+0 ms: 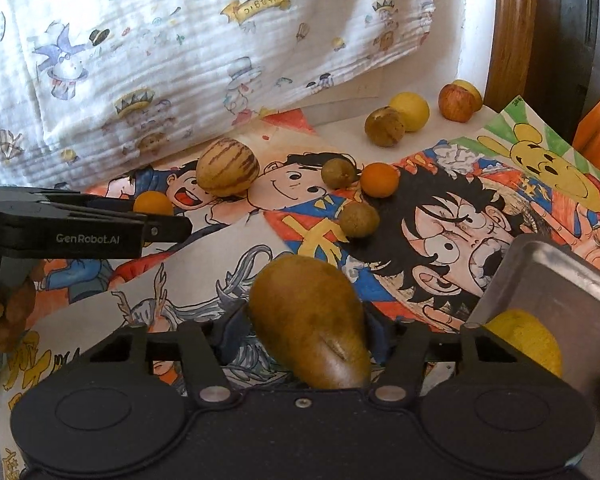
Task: Organize fruits
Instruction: 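Grasp the orange with the left tool while the right tool grasps the long brown pear, then carry the orange and brown pear onto the metal tray and open both tools, then withdraw both tools from the tray toward the remaining fruits, then grasp the striped yellow fruit with the left tool while the right tool grasps a small brown fruit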
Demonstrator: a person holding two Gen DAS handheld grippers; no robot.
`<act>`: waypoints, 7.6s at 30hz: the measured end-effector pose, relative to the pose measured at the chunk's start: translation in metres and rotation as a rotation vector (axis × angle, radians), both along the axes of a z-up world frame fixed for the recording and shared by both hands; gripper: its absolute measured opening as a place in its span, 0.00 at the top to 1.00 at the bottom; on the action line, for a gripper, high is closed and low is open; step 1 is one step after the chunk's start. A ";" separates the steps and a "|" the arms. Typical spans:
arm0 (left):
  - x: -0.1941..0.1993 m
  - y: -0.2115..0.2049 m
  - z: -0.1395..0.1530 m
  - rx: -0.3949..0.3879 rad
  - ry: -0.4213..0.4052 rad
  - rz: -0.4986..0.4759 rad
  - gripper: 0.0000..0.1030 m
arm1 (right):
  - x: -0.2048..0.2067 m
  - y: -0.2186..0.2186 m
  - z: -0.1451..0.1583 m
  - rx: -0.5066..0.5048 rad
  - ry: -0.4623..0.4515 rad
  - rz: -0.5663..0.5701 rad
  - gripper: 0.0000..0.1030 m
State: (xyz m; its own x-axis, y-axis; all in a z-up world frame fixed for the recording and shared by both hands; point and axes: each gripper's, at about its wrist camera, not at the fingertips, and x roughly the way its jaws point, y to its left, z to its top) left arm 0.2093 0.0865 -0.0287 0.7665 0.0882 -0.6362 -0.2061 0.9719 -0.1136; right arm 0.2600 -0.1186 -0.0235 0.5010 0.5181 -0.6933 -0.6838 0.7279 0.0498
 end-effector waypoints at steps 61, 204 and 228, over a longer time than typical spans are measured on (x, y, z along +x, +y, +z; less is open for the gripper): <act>-0.042 -0.148 0.037 -0.136 -0.061 -0.250 0.63 | -0.053 -0.207 0.036 0.247 -0.043 -0.459 0.46; -0.035 -0.014 0.034 0.049 -0.078 0.011 0.00 | -0.024 -0.056 0.082 -0.016 -0.266 -0.012 0.01; 0.047 -0.005 0.004 -0.017 -0.107 -0.006 0.07 | 0.066 0.031 0.014 -0.188 -0.108 0.132 0.42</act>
State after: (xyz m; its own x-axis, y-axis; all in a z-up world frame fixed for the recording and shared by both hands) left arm 0.2564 0.0819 -0.0248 0.8306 0.0729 -0.5521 -0.1857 0.9709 -0.1512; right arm 0.3258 -0.0878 -0.0098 0.5142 0.4509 -0.7296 -0.7674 0.6218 -0.1566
